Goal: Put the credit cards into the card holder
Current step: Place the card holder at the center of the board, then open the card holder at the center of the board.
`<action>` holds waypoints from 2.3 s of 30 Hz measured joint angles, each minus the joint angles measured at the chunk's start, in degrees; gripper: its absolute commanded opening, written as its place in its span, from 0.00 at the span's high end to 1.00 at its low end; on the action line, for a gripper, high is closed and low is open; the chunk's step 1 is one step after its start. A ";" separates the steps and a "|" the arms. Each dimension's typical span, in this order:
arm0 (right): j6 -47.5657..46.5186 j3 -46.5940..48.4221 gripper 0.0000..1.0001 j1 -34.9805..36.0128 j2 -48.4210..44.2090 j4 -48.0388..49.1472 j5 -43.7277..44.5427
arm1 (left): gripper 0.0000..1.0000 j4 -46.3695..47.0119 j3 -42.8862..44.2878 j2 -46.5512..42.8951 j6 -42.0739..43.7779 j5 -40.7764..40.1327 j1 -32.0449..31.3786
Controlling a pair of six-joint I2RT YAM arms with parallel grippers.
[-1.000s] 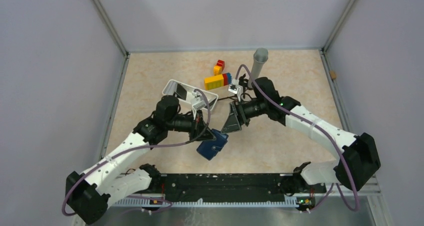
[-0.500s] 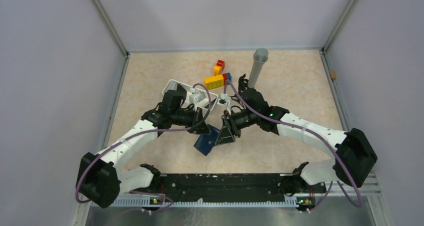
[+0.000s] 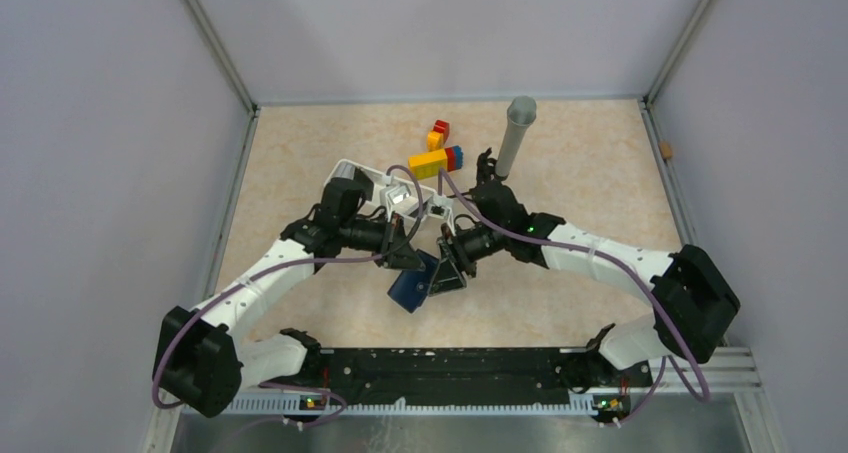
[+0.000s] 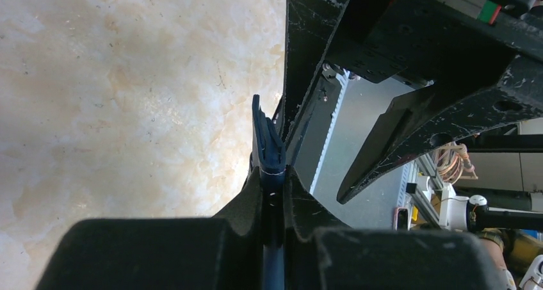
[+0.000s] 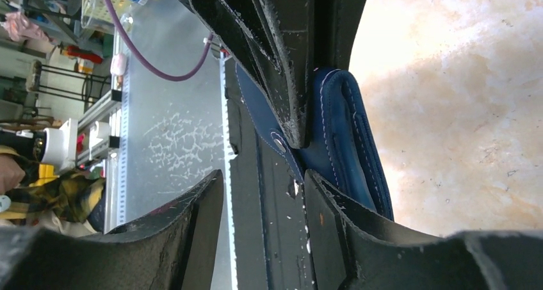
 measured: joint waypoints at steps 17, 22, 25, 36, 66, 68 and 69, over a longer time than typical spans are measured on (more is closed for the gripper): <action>-2.21 1.09 0.57 3.32 2.69 1.79 -3.39 | 1.00 0.61 -0.09 -0.02 -0.85 2.49 0.17; -1.79 1.86 0.63 3.65 4.13 1.86 -3.72 | 1.00 -0.68 -0.09 -0.02 -0.87 2.16 0.33; -1.77 2.19 0.64 3.93 4.94 1.92 -3.63 | 1.00 -1.92 -0.09 -0.02 -0.87 1.64 0.94; -1.36 3.19 0.66 5.70 5.01 1.86 -6.62 | 1.00 -3.34 -0.07 2.27 -2.54 -0.70 4.57; 27.71 -4.28 0.40 9.57 2.71 -4.57 43.17 | 1.00 29.51 -28.98 -8.68 -36.35 -44.24 -7.19; 28.83 -4.28 0.40 9.68 4.39 -3.41 43.10 | 1.00 30.08 -29.00 -7.98 -36.83 -45.09 -7.41; 29.24 -4.26 0.40 9.77 5.40 -2.71 43.12 | 1.00 30.21 -29.00 -7.76 -36.96 -45.38 -7.50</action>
